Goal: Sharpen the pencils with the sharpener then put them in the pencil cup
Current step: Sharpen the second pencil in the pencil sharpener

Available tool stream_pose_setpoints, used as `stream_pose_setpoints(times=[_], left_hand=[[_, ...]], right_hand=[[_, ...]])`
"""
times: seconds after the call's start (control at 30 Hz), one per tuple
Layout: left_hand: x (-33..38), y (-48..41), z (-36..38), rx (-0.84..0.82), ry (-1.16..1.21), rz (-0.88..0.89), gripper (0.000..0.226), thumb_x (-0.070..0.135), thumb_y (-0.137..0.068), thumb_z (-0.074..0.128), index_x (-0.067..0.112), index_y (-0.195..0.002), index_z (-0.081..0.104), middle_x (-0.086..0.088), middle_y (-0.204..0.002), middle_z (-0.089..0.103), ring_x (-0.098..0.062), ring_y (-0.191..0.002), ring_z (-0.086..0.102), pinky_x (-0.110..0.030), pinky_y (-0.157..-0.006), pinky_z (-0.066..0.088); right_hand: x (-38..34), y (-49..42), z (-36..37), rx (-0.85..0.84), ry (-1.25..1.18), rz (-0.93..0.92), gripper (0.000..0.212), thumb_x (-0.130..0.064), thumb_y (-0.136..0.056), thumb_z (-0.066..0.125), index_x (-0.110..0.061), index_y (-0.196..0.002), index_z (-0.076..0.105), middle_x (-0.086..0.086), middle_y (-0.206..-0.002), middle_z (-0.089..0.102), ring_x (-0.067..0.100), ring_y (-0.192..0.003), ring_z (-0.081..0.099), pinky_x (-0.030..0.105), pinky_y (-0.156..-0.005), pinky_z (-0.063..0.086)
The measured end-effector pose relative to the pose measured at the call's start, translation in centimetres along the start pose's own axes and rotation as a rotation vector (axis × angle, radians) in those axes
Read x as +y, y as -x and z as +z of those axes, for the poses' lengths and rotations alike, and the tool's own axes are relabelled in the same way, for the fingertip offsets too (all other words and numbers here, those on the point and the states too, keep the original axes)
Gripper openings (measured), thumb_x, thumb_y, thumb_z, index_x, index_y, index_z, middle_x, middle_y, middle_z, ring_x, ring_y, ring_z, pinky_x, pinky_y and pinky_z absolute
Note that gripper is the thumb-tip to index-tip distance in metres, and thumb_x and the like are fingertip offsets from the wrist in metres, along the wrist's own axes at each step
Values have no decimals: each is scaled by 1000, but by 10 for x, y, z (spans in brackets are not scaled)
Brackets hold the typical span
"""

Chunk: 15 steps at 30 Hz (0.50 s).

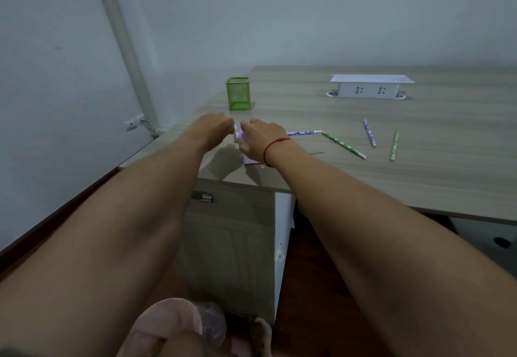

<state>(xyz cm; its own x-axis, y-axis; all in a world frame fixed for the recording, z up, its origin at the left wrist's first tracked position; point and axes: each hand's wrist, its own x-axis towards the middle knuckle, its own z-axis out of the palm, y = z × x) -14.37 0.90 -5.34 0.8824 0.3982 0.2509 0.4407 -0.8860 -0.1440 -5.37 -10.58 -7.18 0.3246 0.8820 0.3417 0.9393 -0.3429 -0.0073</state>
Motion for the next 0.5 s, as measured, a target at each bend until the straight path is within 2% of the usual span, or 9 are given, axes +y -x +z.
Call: stream_pose_setpoints(times=[0.13,0.27,0.5], left_hand=[[3,7,-15,124,-44,39,22,11,-97,46,1,-100,65,-26,-97,65,-42,-91,63,-41,-71,45],[10,21,-17,200,38,-9,23,12,-97,45,-1,-95,64,-27,-92,65,-42,-87,61,-44,-74,48],[21,41,-13,237,91,-60,19,6,-95,47,-1,-94,65,-24,-92,66,-39,-86,62,-35,-65,37]], right_hand=[[-3,-2,-4,-23,21,28,40,-34,-101,33,-9,-128,50,14,-127,56,33,-114,56,39,-88,44],[-5,-2,-4,-37,32,18,39,-33,-101,34,-8,-127,50,15,-124,57,32,-112,56,39,-90,45],[-8,-5,-1,-73,-6,64,38,-35,-99,37,-10,-124,51,15,-123,57,34,-112,55,46,-93,48]])
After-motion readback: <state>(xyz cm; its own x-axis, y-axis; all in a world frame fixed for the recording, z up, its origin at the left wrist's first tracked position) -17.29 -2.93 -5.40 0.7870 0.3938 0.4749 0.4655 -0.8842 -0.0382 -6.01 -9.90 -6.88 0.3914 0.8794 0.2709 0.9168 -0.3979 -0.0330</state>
